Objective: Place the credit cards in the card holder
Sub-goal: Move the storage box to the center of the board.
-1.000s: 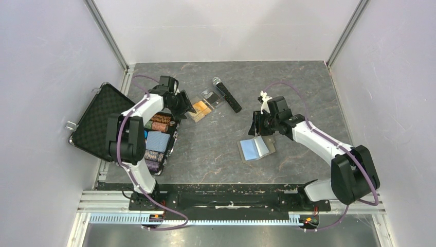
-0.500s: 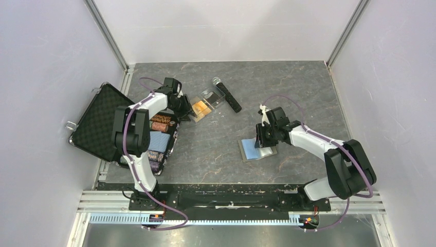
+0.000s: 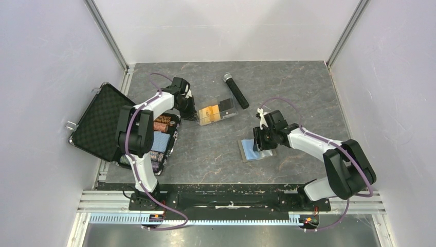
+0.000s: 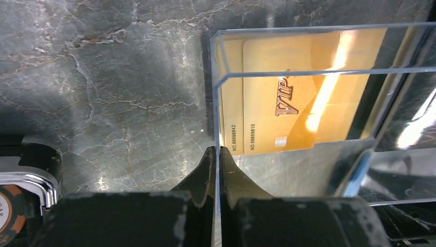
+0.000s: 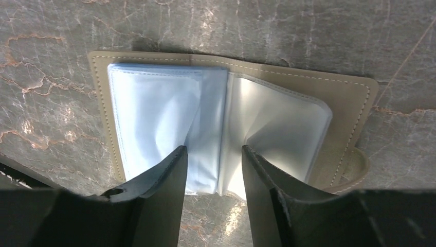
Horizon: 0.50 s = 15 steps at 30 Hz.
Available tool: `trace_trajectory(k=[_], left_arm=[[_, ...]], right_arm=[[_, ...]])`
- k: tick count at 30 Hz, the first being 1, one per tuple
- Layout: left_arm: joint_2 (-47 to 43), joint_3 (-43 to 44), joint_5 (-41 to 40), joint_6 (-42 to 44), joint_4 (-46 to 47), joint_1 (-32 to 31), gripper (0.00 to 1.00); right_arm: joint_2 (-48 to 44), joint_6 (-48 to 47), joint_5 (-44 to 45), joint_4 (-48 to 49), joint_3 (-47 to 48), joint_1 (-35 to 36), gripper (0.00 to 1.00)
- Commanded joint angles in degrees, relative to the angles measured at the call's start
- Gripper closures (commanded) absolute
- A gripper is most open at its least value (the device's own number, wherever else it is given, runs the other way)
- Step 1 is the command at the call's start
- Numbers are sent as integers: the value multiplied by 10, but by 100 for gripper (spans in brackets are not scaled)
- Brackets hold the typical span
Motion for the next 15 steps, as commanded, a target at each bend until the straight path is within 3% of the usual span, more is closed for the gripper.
trace_trajectory(k=[1,6,12,15], left_arm=[[4,19,6,42,-16,-16,98],[-3,11,2,47,-21,-28,98],[-18,15,6,38,-28,-29,97],[-22,29,9,36,-43,-29,92]], right_arm=[[17,-20,50,-9,-9,17,50],[49,-17,112,-45,12,44,41],[87,-8,205,-86,35,83,44],[114,-2,227,-105,44,101,42]])
